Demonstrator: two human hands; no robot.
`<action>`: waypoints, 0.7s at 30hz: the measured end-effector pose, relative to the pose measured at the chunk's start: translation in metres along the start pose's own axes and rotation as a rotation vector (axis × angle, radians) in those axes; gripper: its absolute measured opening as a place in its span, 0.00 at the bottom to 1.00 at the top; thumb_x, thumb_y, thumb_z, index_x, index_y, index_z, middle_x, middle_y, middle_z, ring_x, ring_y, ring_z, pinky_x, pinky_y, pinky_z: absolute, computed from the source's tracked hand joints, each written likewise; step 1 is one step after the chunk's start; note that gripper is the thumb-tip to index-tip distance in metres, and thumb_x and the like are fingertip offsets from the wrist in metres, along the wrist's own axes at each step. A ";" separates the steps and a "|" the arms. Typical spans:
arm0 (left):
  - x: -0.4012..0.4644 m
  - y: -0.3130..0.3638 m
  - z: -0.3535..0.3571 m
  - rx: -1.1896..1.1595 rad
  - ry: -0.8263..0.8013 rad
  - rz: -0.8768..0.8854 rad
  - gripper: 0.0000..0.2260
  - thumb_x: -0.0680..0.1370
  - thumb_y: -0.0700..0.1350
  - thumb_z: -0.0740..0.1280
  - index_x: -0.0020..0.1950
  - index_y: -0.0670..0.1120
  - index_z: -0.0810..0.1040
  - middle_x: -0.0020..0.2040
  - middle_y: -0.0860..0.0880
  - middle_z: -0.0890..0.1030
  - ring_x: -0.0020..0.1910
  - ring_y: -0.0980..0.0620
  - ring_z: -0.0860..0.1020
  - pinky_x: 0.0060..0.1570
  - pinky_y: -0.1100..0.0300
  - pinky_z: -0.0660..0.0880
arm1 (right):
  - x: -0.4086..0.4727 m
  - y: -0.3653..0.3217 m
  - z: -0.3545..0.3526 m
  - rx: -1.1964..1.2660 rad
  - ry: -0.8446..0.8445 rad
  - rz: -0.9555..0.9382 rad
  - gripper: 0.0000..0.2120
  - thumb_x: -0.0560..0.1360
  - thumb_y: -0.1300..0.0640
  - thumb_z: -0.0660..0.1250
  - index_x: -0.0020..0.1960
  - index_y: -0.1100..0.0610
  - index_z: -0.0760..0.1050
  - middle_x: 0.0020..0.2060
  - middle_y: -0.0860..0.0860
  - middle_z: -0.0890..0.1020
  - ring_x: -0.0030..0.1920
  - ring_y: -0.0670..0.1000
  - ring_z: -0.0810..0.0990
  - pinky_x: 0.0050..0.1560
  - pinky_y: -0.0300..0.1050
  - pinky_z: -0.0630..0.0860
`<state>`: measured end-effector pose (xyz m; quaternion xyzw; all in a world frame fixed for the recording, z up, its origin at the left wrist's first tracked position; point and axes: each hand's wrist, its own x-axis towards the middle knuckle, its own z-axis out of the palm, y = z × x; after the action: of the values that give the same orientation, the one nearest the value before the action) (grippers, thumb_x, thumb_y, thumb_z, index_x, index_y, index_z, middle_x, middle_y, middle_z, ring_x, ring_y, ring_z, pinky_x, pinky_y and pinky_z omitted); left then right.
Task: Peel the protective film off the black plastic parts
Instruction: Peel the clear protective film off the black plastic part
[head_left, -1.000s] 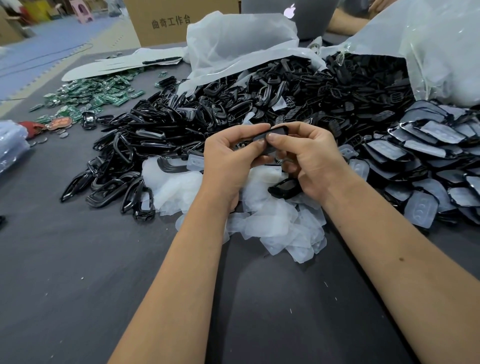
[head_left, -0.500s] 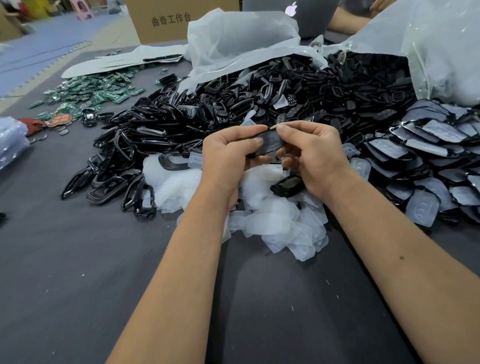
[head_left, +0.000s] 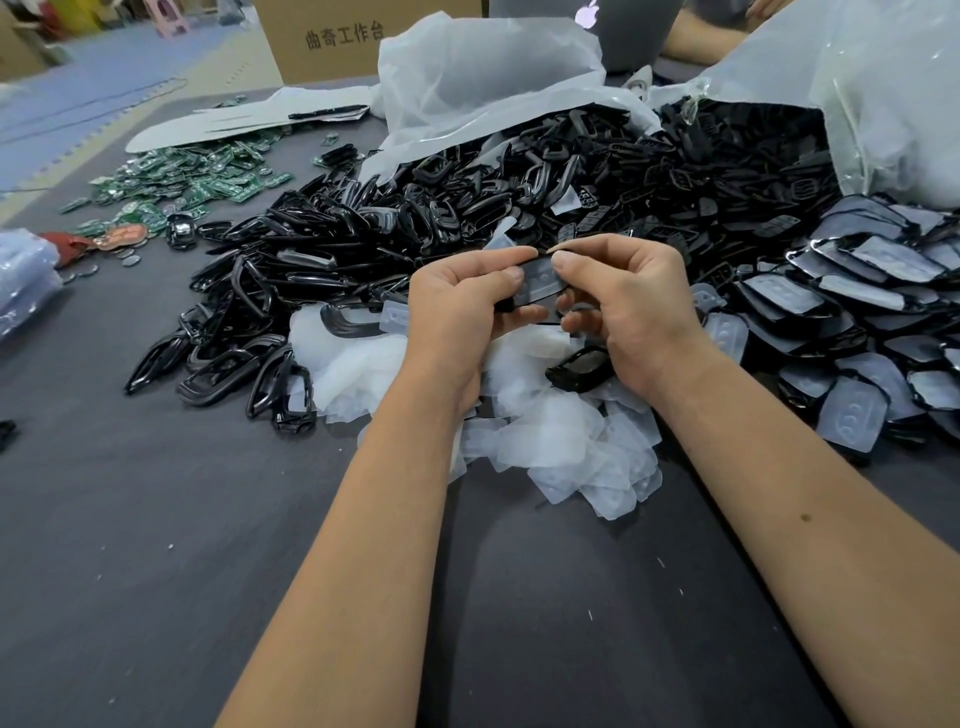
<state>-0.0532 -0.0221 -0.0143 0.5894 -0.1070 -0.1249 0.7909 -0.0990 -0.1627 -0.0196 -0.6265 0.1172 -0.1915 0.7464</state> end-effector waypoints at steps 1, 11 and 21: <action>0.000 -0.001 0.000 0.010 -0.007 0.008 0.11 0.80 0.28 0.64 0.50 0.38 0.85 0.41 0.43 0.87 0.38 0.52 0.85 0.36 0.62 0.81 | 0.000 0.001 0.000 -0.014 0.013 -0.007 0.04 0.78 0.65 0.73 0.46 0.59 0.83 0.34 0.50 0.83 0.30 0.47 0.80 0.28 0.39 0.76; -0.001 -0.006 0.001 0.103 0.020 0.082 0.07 0.78 0.29 0.70 0.50 0.38 0.84 0.38 0.45 0.86 0.38 0.51 0.85 0.38 0.61 0.81 | 0.002 0.009 0.002 -0.172 0.073 -0.115 0.06 0.77 0.60 0.76 0.43 0.62 0.83 0.30 0.53 0.83 0.26 0.49 0.77 0.23 0.40 0.73; 0.003 -0.006 0.001 0.047 0.087 0.021 0.06 0.77 0.29 0.70 0.49 0.36 0.84 0.37 0.45 0.86 0.35 0.51 0.84 0.37 0.63 0.80 | 0.006 0.007 0.001 0.061 0.027 0.030 0.19 0.86 0.50 0.61 0.44 0.61 0.81 0.33 0.56 0.83 0.27 0.50 0.78 0.22 0.41 0.73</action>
<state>-0.0513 -0.0259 -0.0195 0.6114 -0.0815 -0.0881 0.7822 -0.0925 -0.1631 -0.0257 -0.5990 0.1308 -0.1925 0.7662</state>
